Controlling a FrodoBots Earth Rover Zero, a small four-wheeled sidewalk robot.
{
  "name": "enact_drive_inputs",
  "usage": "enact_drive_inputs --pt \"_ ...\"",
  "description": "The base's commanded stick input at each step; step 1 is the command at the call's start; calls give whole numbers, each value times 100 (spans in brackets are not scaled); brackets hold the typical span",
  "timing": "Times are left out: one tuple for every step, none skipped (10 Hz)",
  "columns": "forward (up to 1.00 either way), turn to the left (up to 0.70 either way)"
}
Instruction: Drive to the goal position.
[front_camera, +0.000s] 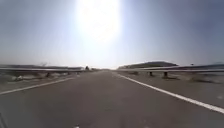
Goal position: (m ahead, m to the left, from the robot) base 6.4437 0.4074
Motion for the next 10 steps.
enact_drive_inputs --pt "100 3" --pt "100 3" --pt "100 2" --pt "100 2" --pt "100 2" --pt "100 2" --pt "100 3" --pt "100 3" --pt "100 2" --pt "100 2"
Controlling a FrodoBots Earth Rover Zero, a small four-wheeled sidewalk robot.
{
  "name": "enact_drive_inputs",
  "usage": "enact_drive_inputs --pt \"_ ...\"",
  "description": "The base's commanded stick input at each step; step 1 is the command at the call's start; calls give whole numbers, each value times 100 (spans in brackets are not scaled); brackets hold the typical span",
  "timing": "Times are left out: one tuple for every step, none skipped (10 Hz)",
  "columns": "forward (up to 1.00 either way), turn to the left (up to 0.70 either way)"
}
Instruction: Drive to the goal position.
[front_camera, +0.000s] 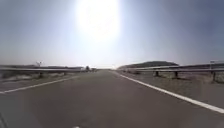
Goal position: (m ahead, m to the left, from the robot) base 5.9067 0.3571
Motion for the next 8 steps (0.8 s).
enact_drive_inputs --pt "100 2" --pt "100 2" --pt "100 2" --pt "100 3" --pt "100 2" --pt "100 2" --pt "100 2" --pt "100 1"
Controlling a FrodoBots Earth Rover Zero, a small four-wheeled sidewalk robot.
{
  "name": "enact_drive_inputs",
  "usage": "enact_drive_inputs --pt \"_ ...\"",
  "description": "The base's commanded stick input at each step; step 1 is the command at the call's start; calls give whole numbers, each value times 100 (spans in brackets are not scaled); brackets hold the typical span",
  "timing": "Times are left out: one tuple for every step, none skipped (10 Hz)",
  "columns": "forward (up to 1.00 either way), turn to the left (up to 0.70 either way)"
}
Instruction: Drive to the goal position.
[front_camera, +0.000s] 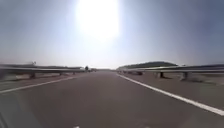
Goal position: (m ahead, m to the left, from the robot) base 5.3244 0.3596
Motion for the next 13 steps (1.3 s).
enact_drive_inputs --pt "100 0" --pt "100 0" --pt "100 0" --pt "100 0" --pt "100 0" --pt "100 1" --pt "100 2" --pt "100 1" --pt "100 0" --pt "100 2" --pt "100 2" --pt "100 2" --pt "100 2"
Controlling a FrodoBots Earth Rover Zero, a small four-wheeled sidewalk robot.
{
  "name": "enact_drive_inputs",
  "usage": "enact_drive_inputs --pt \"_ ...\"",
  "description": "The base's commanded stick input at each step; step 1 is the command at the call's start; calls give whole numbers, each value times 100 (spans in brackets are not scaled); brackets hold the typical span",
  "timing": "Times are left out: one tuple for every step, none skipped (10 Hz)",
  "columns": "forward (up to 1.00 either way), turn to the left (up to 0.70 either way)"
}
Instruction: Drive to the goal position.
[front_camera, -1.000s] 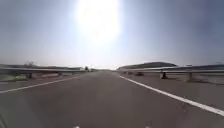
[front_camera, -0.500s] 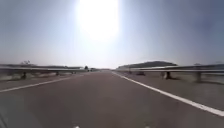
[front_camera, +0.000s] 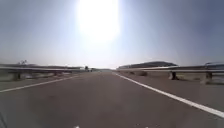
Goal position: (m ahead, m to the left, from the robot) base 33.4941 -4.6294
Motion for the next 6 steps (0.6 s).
enact_drive_inputs --pt "100 2" --pt "100 2" --pt "100 3" --pt "100 3" --pt "100 3" --pt "100 3"
